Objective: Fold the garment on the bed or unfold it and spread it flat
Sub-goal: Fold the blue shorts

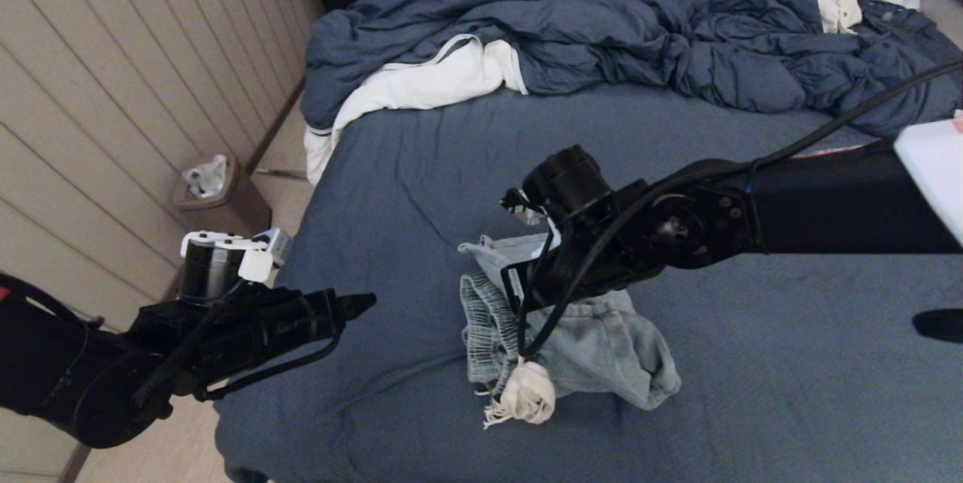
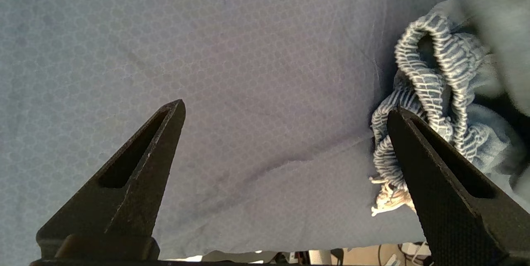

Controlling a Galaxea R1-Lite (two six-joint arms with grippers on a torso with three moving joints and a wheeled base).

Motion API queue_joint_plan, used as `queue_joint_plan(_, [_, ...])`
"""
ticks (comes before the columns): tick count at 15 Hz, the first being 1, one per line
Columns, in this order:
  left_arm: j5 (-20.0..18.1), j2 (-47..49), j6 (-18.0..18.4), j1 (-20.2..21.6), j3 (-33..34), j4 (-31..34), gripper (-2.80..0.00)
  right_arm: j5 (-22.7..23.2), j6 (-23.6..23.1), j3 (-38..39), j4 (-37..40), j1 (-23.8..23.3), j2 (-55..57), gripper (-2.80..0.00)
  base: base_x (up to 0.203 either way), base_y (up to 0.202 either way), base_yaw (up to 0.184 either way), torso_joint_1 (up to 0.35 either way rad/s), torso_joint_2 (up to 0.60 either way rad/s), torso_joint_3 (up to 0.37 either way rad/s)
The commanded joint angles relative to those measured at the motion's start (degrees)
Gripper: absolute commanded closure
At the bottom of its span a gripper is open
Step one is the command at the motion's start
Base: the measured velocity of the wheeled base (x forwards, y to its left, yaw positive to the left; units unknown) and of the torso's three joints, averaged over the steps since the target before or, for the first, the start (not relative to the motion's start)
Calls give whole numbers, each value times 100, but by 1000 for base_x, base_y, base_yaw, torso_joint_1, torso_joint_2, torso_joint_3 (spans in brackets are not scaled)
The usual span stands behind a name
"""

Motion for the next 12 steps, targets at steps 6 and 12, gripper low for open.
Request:
queue_joint_plan(6, [-31,-1,-17,-10,4,-27,-280,-200,17,-233,66,348,530,0,0,0,0,0,0,0])
queue_joint_plan(12, [-31,8,-17,-37,30,-36,-280,-271,-9,-272,42,439,342,-280,0,0,0,0,0,0])
